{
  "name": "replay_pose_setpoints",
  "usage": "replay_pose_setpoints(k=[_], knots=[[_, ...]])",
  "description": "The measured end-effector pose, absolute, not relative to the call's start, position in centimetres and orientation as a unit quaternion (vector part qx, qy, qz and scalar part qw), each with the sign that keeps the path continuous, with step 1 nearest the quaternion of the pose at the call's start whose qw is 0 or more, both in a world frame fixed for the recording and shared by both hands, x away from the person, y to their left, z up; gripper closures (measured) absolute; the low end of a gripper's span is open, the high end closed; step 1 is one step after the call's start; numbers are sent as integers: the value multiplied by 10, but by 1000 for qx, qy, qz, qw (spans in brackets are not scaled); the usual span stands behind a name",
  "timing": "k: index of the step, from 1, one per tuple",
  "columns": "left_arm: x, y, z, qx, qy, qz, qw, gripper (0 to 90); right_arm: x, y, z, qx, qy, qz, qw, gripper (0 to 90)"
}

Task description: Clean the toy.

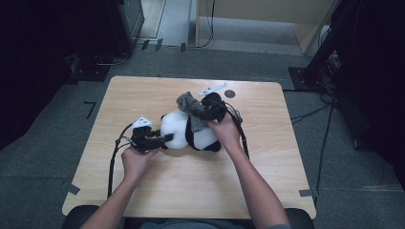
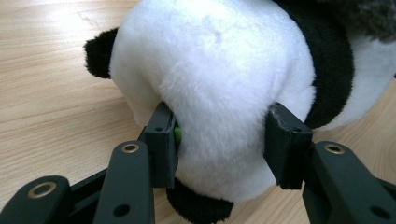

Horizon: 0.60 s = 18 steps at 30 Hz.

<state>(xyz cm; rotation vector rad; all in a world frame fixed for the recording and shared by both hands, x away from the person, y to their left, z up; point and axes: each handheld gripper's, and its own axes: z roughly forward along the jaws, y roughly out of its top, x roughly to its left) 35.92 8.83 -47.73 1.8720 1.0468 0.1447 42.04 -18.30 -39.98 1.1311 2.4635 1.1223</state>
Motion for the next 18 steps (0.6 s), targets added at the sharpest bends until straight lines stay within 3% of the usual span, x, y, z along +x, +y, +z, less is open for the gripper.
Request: replay_pose_setpoints(k=[9,18], knots=[[359,89,-478,764,428,58,479,517,429,-227,-401,427,814,377,115,797],[360,89,-478,764,427,57,480,517,442,-251,-418,455,799,383,89,800]])
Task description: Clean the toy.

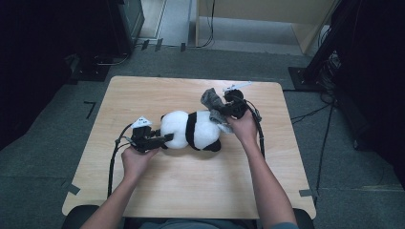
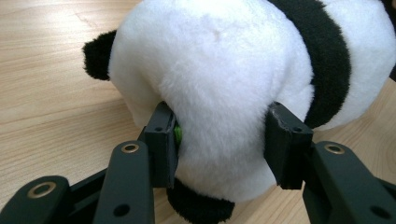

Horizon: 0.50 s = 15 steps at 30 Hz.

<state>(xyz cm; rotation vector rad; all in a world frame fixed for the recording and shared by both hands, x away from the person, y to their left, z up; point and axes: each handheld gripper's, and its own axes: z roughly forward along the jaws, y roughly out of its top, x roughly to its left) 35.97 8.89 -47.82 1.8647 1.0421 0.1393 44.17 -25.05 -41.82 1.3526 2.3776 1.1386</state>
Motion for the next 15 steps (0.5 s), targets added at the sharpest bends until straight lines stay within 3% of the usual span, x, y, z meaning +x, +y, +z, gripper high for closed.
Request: replay_pose_setpoints(k=[15], knots=[[359,91,-480,763,424,60,484,512,439,-279,-447,480,789,379,65,801]])
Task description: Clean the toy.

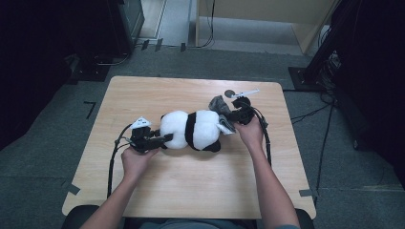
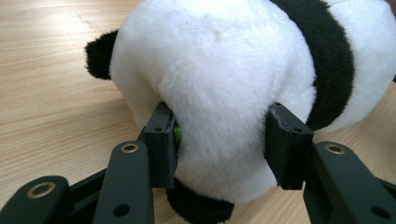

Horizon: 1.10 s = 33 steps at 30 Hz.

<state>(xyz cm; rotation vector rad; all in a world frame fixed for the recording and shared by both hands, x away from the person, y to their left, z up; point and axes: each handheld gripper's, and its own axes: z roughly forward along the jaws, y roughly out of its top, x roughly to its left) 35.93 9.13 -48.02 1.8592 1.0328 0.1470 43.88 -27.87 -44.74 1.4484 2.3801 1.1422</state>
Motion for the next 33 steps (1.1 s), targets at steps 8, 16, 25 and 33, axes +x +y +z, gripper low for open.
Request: replay_pose_setpoints(k=[8,16,25,33], knots=[[359,91,-479,764,424,61,482,511,428,-279,-415,464,785,399,92,802],[357,90,-478,764,425,64,481,508,415,-256,-377,427,793,419,116,802],[356,89,-475,761,428,65,484,508,398,-200,-362,372,813,436,107,801],[355,88,-473,762,425,69,484,509,392,-142,-378,334,834,432,82,800]])
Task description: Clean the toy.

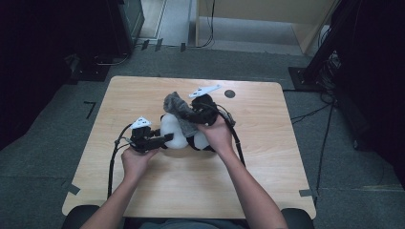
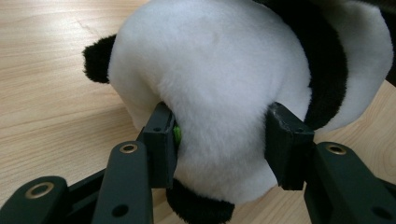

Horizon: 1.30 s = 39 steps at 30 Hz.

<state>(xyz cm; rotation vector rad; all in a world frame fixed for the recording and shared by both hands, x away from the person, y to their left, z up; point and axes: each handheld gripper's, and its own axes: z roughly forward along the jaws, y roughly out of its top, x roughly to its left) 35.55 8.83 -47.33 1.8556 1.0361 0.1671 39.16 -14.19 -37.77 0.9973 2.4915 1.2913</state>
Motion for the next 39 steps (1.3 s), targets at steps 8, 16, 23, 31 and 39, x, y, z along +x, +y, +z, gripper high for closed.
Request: replay_pose_setpoints(k=[8,16,23,31,39], knots=[[354,87,-471,763,423,71,483,509,389,-102,-398,315,849,420,65,799],[354,86,-472,768,421,73,477,511,386,-107,-411,313,855,407,71,799],[356,88,-474,767,425,68,476,521,382,-133,-413,326,852,403,78,799],[356,87,-474,768,419,69,480,527,374,-167,-412,342,845,401,90,800],[356,88,-474,768,418,66,480,530,367,-189,-409,349,838,409,97,801]])
